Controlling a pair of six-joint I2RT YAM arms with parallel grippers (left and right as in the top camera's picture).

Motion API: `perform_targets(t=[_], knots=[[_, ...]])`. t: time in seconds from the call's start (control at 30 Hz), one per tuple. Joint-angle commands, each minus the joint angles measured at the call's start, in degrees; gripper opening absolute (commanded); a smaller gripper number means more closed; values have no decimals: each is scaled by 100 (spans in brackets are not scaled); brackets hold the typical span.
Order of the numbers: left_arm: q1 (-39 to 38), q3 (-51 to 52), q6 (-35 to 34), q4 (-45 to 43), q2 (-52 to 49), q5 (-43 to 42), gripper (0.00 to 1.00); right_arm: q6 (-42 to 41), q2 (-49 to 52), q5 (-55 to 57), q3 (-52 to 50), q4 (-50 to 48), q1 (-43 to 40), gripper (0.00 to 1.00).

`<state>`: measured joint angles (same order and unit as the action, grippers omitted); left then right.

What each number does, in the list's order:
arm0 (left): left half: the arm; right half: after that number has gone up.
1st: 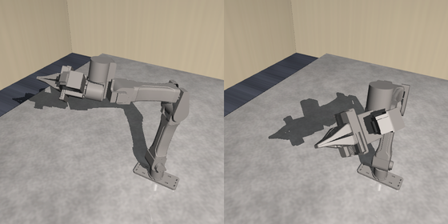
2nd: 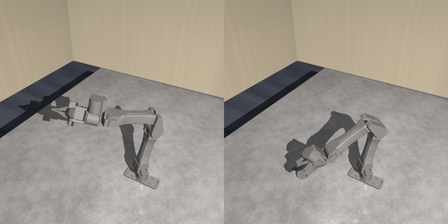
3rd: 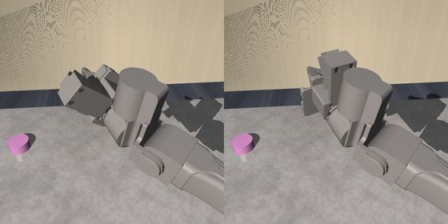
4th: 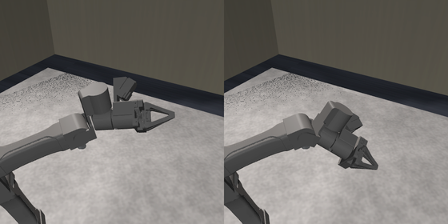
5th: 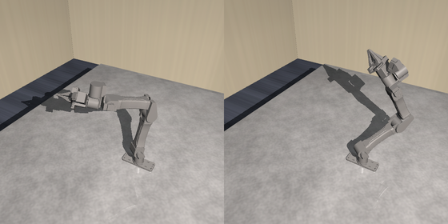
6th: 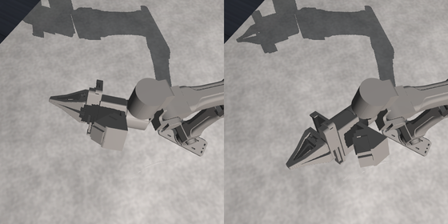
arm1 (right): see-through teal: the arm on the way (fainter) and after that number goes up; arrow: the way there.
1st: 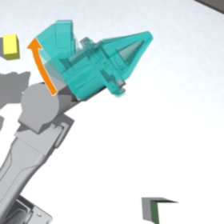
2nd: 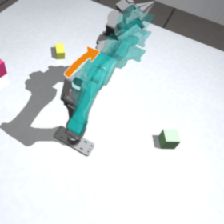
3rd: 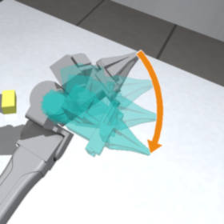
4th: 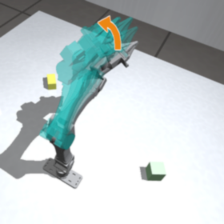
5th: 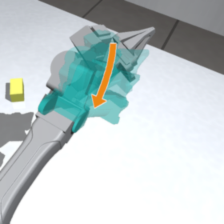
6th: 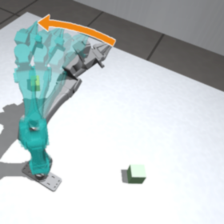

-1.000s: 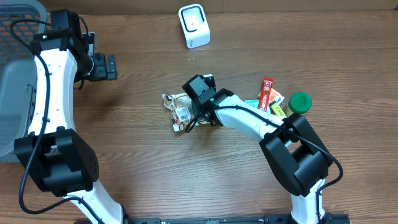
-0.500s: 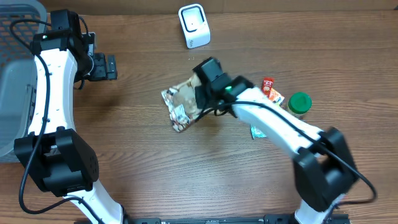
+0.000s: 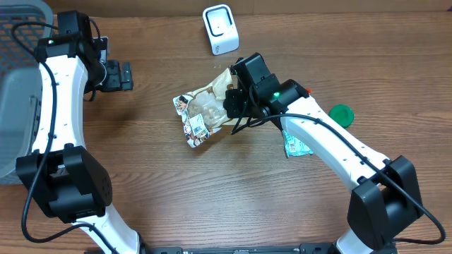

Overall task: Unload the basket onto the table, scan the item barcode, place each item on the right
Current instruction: 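Lift the Pantree bag and carry it up to the scanner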

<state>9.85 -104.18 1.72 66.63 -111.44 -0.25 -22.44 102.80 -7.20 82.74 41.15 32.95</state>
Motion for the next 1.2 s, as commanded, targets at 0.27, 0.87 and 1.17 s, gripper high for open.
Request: perform_targets(t=[0.27, 0.87, 1.17], knots=[[-13, -66, 92, -2, 50, -24, 99, 20, -103, -81, 133, -33, -46, 4], [-13, -66, 92, -2, 50, -24, 100, 57, -177, -146, 1421, 57, -455, 3], [-13, -66, 92, -2, 50, -24, 99, 774, -76, 214, 4033, 1270, -1021, 3]])
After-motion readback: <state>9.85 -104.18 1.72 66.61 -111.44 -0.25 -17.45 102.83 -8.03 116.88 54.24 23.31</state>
